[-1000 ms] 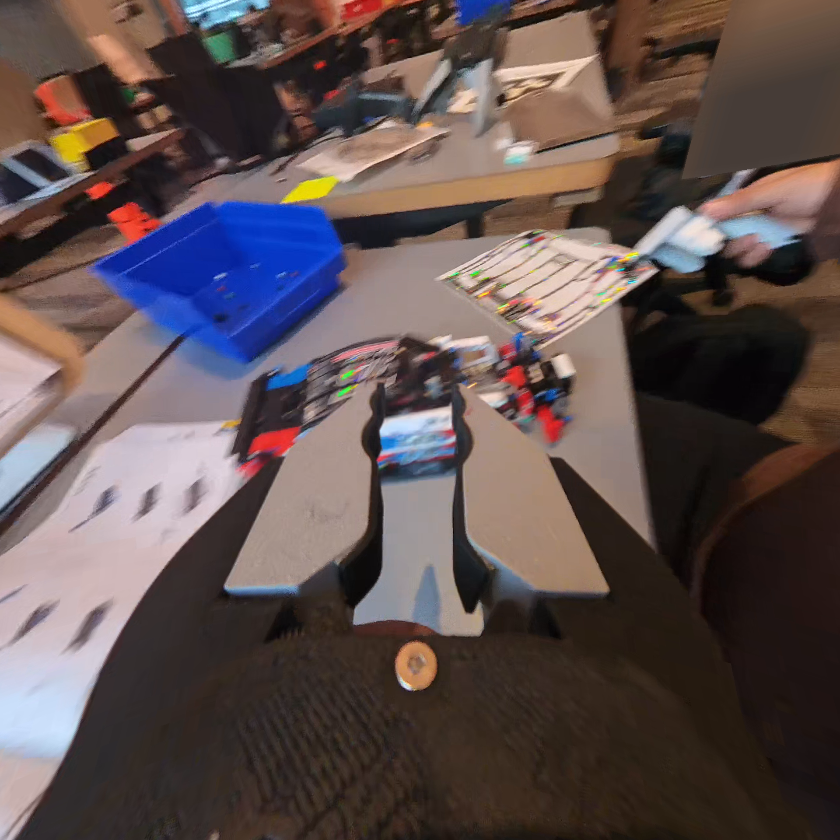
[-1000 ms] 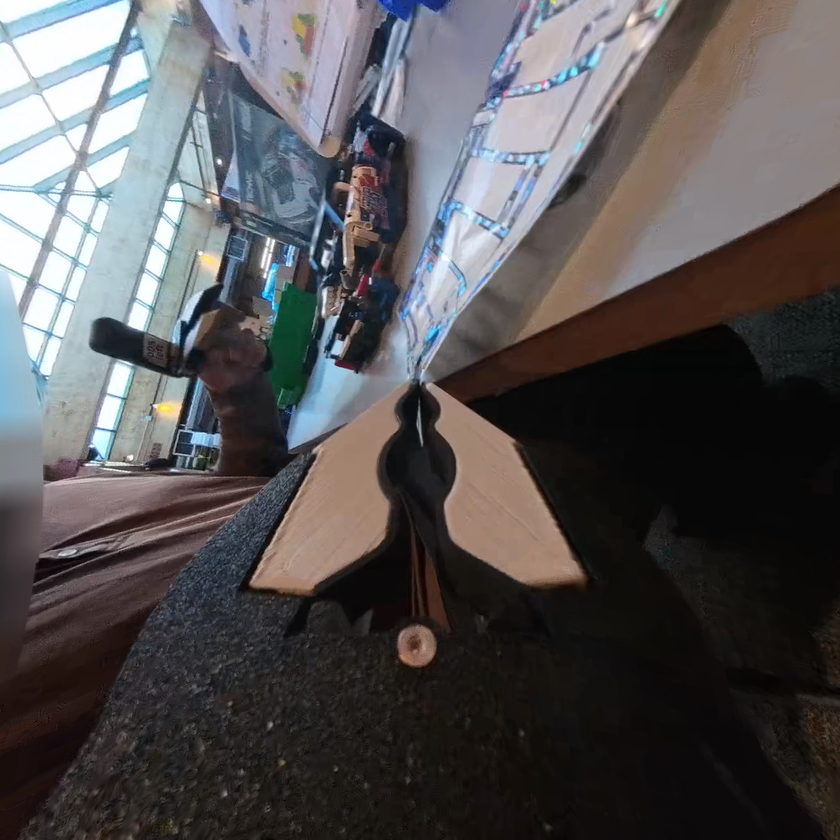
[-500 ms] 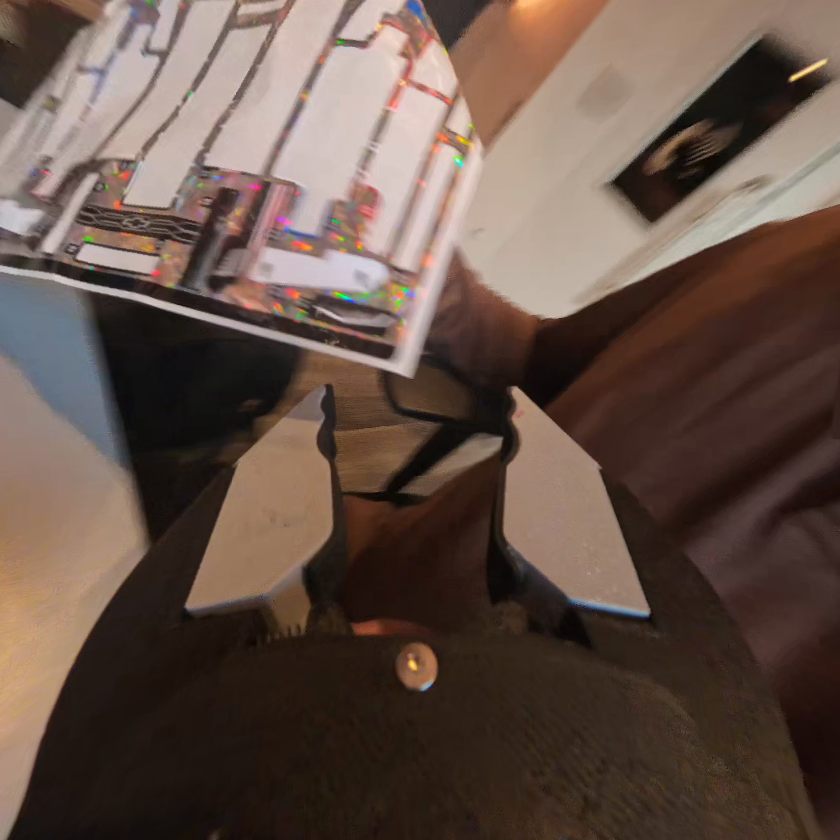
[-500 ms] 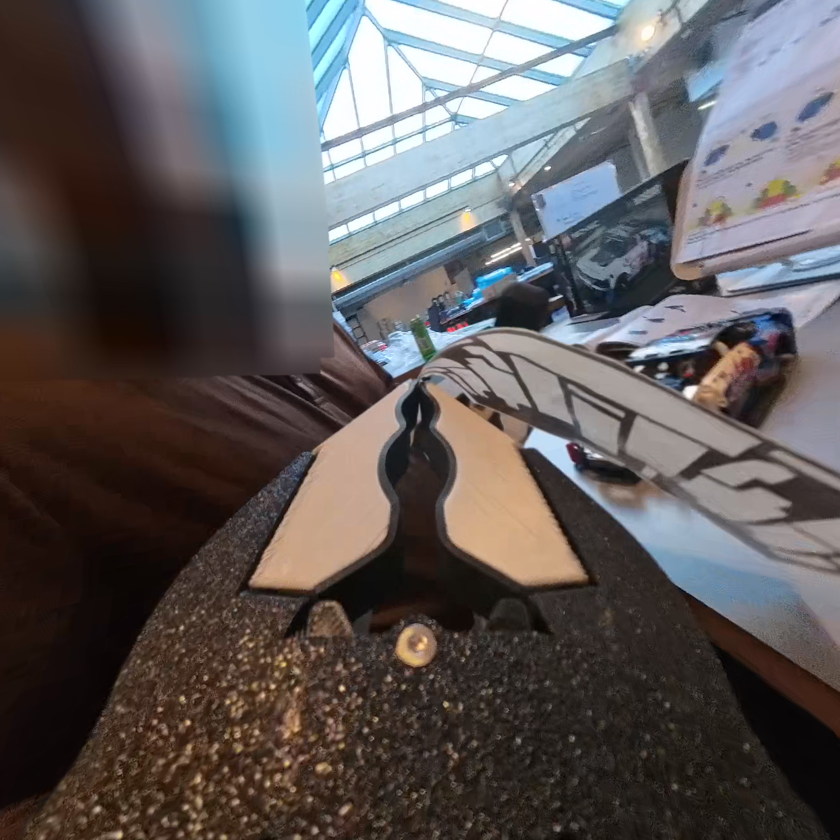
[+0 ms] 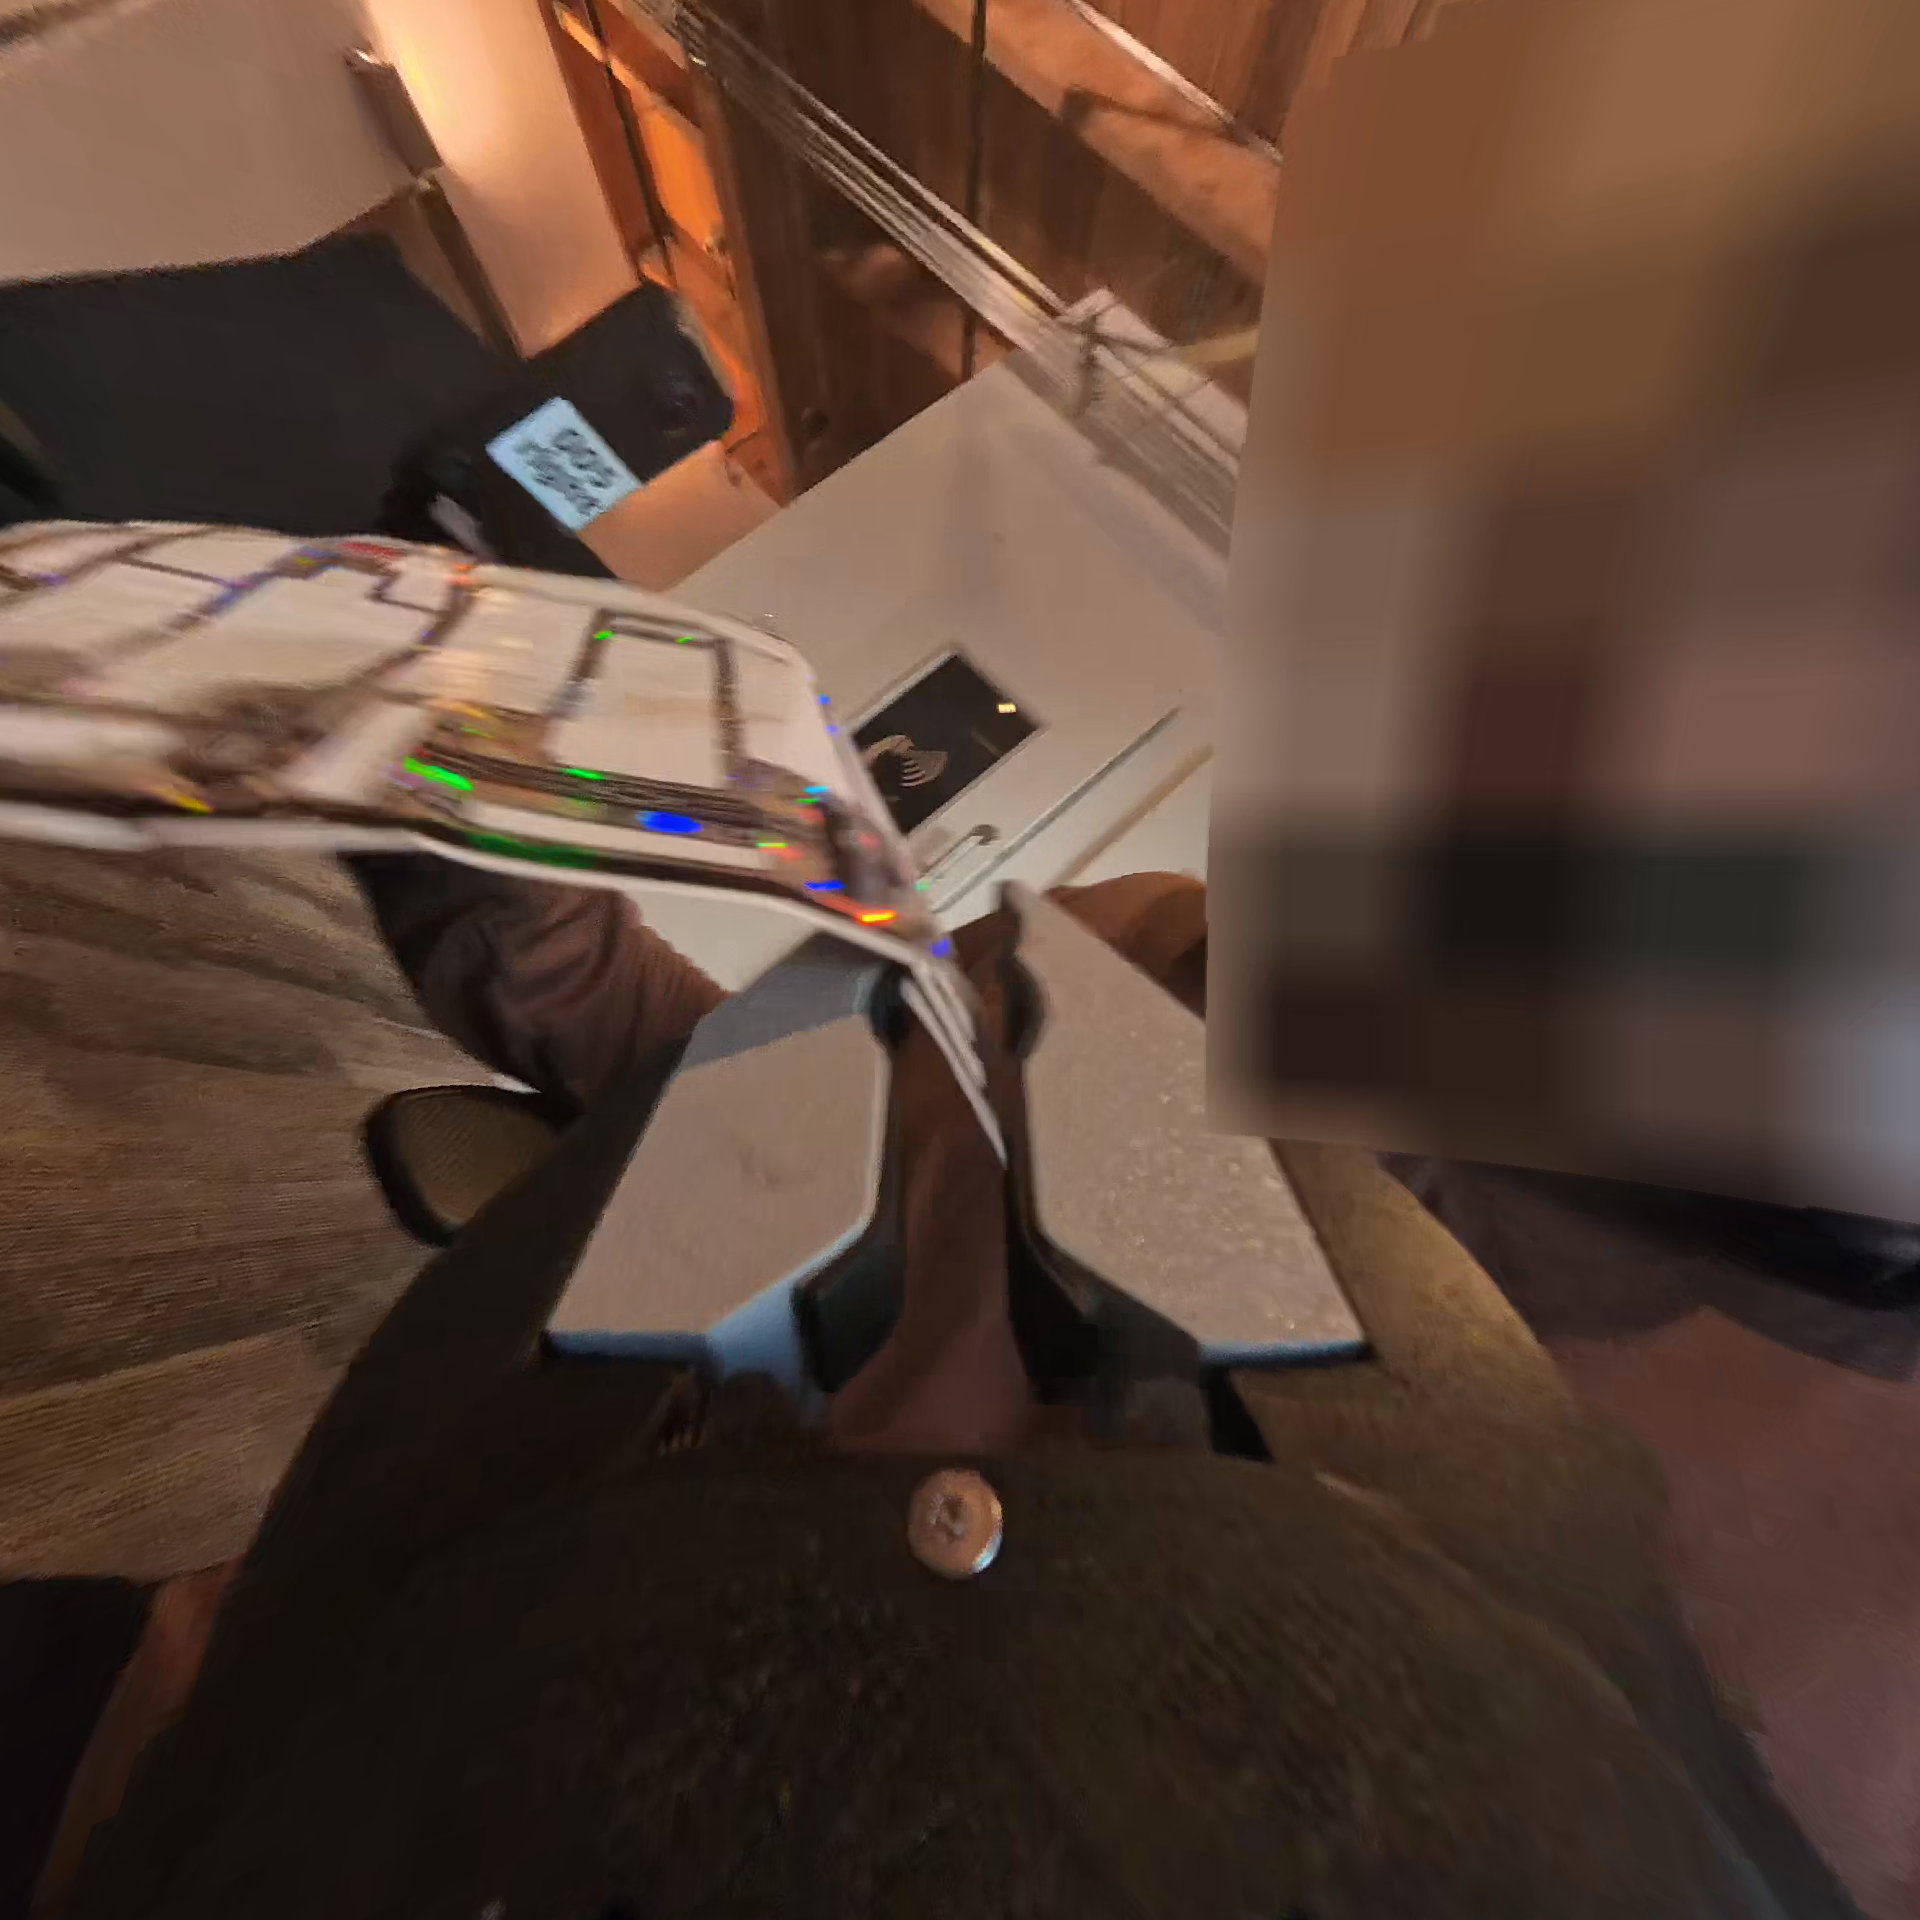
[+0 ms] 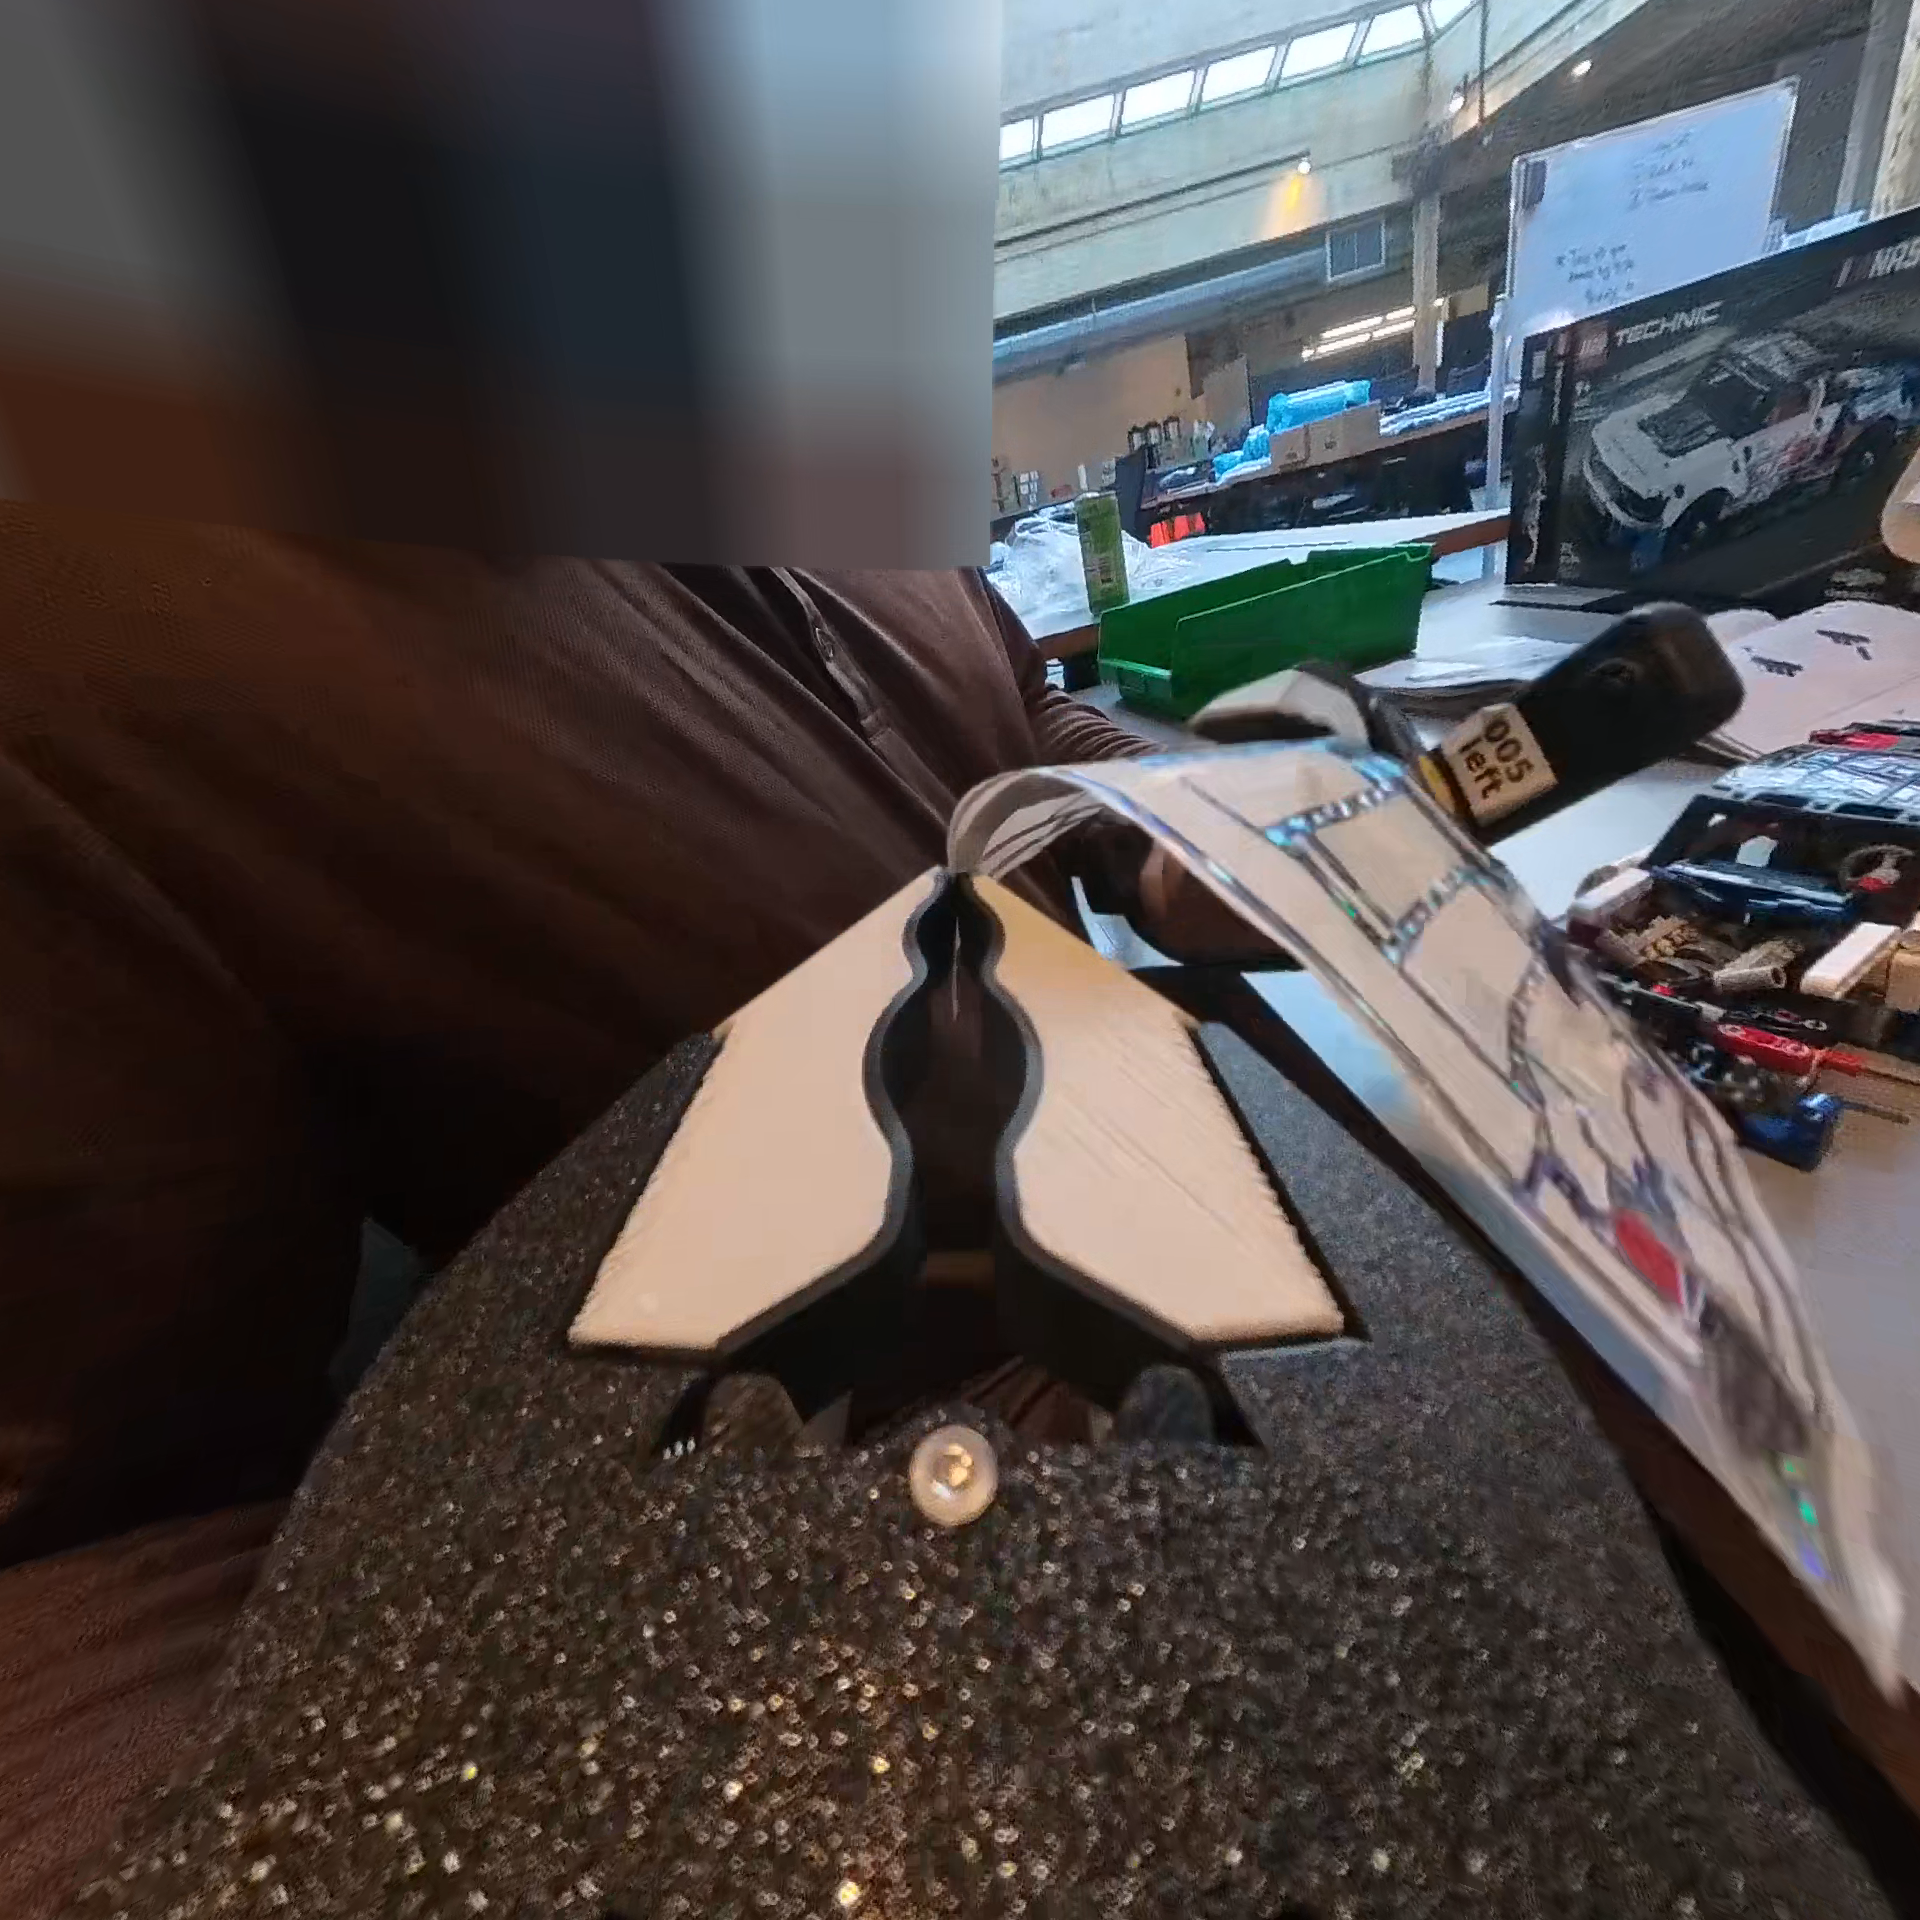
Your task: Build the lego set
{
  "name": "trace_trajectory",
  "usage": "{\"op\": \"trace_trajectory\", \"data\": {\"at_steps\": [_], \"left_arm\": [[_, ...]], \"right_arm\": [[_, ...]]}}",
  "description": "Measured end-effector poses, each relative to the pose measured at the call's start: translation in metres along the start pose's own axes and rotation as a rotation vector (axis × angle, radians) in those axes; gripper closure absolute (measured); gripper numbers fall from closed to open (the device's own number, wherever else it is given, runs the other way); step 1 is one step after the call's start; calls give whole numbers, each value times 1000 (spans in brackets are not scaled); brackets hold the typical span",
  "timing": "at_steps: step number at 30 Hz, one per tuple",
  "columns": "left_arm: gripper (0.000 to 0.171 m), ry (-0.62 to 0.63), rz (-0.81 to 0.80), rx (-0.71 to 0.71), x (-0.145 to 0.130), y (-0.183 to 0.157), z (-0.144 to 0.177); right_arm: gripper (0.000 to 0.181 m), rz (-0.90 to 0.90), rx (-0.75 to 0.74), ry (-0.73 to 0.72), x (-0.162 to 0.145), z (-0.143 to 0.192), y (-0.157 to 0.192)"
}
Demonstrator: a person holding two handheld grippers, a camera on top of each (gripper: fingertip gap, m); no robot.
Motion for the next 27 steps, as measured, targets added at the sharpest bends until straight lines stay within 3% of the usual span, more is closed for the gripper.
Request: {"op": "trace_trajectory", "data": {"at_steps": [1,6,13,16,21,27], "left_arm": [[171,1,-43,67,0,6,2],[171,113,-397,404,-2,21,15],[171,241,-731,728,7,34,37],[171,290,-778,763,3,37,37],[171,324,-819,783,1,39,38],[171,377,-890,780,-2,35,39]], "right_arm": [[181,-9,-17,12,-2,1,-3],[178,-135,-164,8,-10,21,-29],[147,-248,-646,-31,-12,68,-89],[140,-169,-711,57,-7,49,-97],[135,-119,-721,327,-20,1,-109],[131,-33,-669,401,-13,-34,-114]]}}
Point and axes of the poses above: each gripper's, where its closed fingertips meet, z back along the fingers, x out of its top, y = z × x across the jaws, the point moved 2 cm from there along z, back along the fingers, and after that the axes turned 5 degrees about x, right-handed, at the moved point
